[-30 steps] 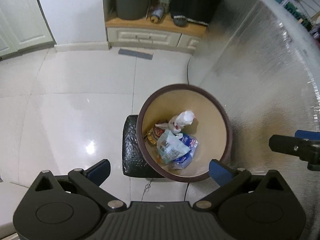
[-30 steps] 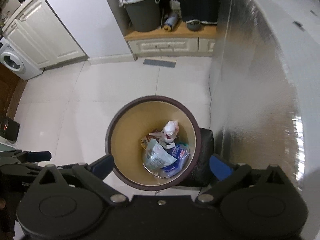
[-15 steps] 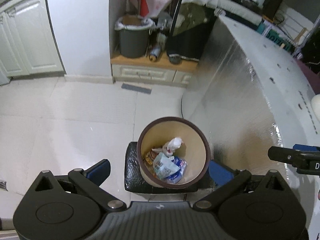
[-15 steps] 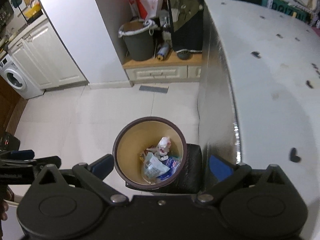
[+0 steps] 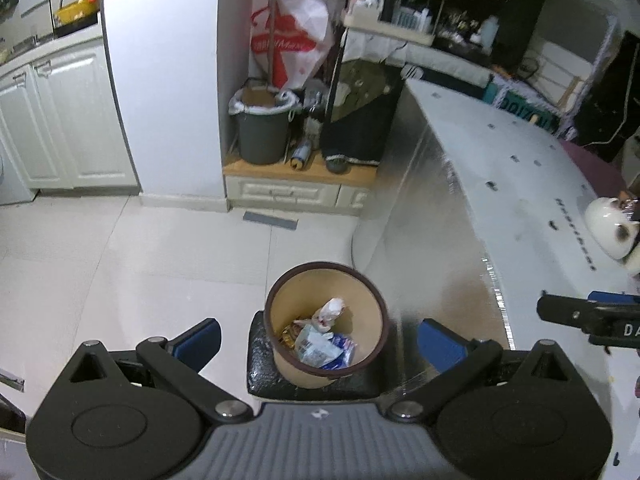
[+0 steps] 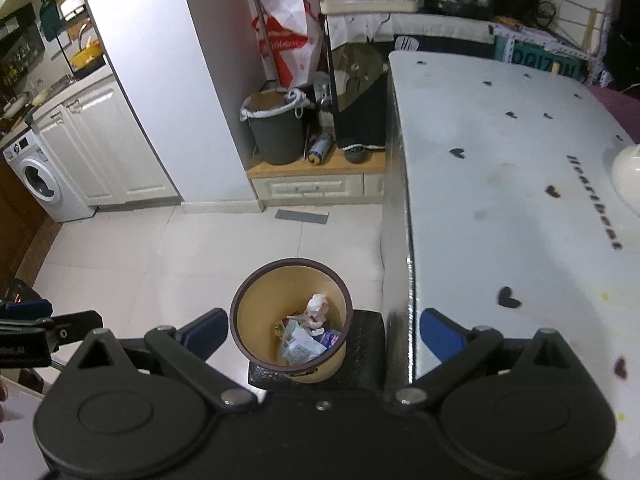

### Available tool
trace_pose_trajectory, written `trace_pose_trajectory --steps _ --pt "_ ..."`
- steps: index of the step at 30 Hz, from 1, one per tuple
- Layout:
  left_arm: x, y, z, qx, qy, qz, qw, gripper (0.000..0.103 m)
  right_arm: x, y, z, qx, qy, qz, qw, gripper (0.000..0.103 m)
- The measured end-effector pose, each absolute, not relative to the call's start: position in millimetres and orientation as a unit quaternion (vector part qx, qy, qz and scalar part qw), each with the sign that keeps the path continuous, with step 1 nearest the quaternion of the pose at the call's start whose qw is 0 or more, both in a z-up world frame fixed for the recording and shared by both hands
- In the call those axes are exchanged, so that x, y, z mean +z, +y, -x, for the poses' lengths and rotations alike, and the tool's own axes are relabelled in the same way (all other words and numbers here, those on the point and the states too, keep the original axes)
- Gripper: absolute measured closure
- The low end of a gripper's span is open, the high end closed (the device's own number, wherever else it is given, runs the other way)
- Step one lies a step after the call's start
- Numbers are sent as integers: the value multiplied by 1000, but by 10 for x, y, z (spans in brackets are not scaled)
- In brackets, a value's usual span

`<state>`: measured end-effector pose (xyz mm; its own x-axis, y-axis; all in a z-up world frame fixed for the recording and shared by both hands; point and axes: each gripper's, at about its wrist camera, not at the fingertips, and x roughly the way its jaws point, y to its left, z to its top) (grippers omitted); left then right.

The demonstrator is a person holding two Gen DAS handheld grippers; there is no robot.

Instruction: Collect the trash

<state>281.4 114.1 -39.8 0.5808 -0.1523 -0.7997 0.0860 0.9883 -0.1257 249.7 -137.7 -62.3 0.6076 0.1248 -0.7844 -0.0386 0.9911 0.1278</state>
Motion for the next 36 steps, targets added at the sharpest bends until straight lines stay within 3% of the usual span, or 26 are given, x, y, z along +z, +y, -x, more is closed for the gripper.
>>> trace_pose_trajectory --steps 36 --pt "103 694 -1370 -41 399 18 916 0 -121 -1797 -1000 42 386 -43 920 0"
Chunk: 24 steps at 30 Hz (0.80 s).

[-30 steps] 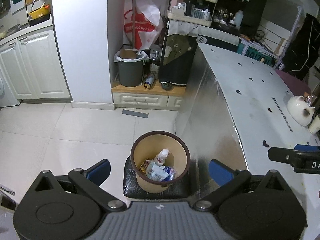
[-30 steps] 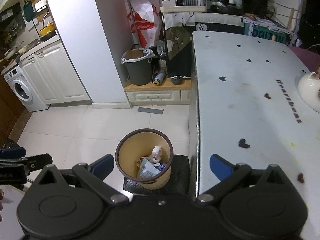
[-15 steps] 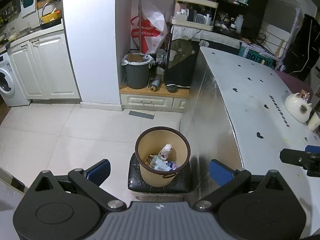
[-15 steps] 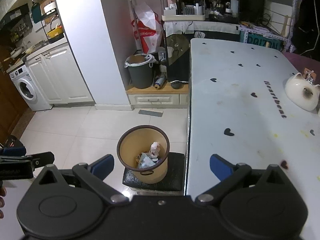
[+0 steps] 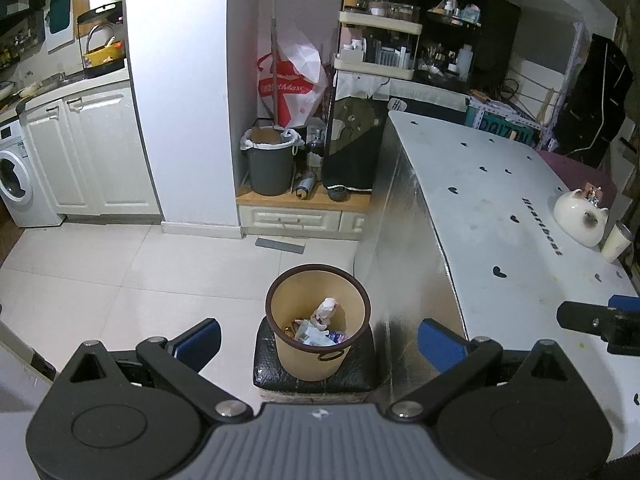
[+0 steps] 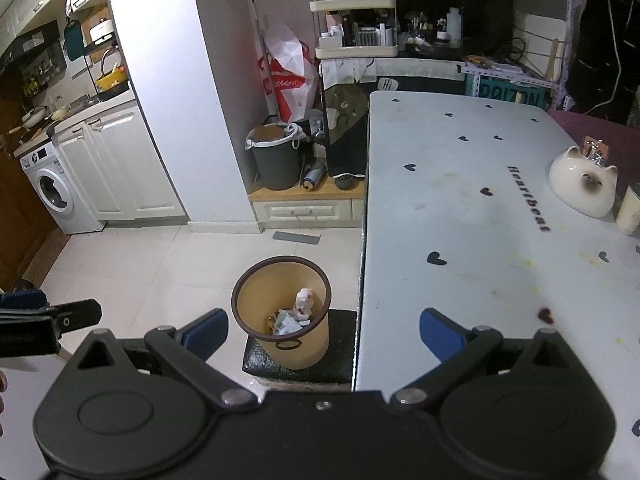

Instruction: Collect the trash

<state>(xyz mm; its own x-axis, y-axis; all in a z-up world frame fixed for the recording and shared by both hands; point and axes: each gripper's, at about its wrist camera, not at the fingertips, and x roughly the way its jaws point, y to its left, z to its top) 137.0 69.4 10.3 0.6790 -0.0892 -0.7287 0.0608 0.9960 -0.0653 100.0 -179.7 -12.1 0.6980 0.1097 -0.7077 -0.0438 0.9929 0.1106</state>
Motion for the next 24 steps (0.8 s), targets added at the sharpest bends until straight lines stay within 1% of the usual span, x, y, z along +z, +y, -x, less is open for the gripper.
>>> trace_pose_trajectory --steps 24 --pt "151 565 -1180 -29 389 23 921 0 -43 -1904 -794 41 369 -36 928 0"
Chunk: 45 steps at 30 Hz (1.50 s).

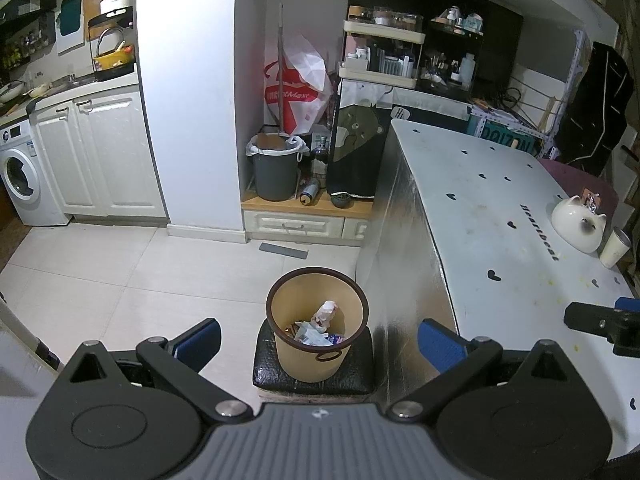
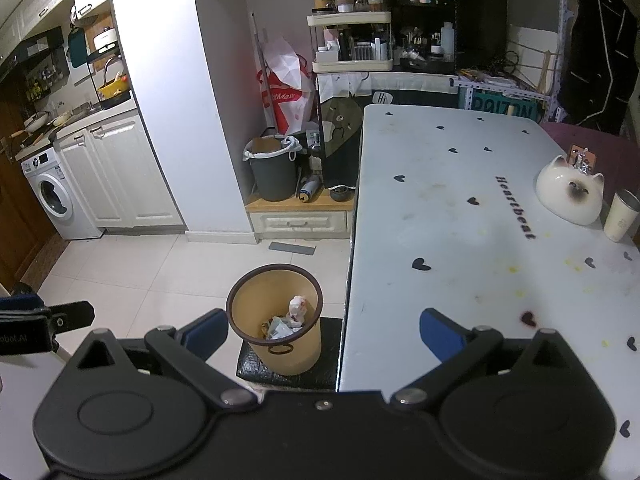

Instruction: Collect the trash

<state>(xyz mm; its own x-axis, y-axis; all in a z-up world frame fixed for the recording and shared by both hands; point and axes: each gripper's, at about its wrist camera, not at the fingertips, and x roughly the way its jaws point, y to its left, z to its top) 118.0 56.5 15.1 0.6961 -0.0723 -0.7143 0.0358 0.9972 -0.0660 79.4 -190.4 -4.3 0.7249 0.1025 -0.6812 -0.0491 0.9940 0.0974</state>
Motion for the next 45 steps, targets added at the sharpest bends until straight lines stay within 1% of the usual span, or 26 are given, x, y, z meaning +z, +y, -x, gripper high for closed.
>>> trace_pose_trajectory --steps 45 --pt "200 558 -1200 -24 384 23 923 0 -39 -1941 -835 45 371 -33 927 0"
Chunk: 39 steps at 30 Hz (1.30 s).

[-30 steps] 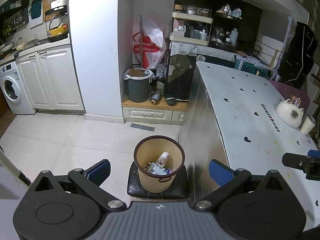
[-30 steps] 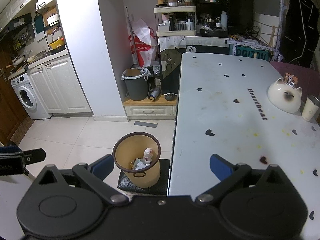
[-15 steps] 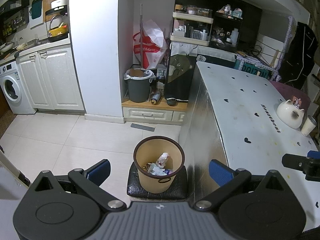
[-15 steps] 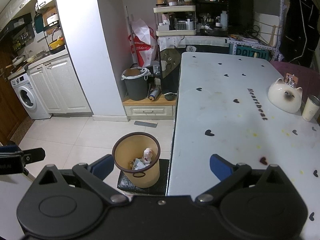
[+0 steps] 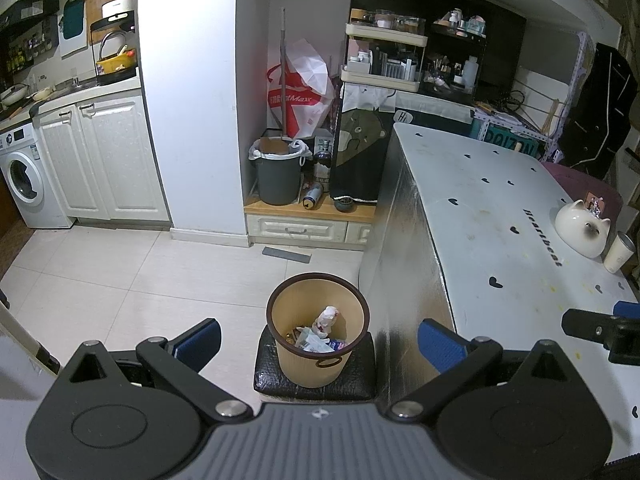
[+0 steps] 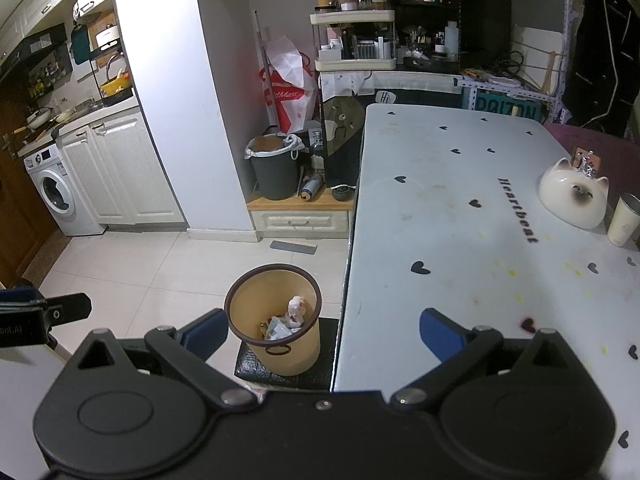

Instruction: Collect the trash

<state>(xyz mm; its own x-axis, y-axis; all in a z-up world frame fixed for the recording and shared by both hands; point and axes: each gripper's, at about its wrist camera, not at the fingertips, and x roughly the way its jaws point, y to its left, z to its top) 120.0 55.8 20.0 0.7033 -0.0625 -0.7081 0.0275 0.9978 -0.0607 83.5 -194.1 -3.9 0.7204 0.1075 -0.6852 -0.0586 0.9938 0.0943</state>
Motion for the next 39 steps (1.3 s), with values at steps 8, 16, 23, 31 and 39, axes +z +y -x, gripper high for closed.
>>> trace_pose_trajectory --steps 8,16,23,31,39 --pt "207 551 -1215 -25 385 22 922 0 -39 -1944 -840 45 371 -32 927 0" --pt "198 537 -1235 -25 387 23 922 0 -35 -1947 -849 45 371 -33 927 0" --pt "198 523 -1240 -25 386 22 922 0 -36 -1949 -848 45 371 -33 927 0" --pt "198 517 -1242 -25 387 22 922 0 -37 -1949 -849 45 371 -33 927 0" --pt "193 510 -1251 -24 387 21 921 0 -39 -1937 -849 46 371 -32 927 0"
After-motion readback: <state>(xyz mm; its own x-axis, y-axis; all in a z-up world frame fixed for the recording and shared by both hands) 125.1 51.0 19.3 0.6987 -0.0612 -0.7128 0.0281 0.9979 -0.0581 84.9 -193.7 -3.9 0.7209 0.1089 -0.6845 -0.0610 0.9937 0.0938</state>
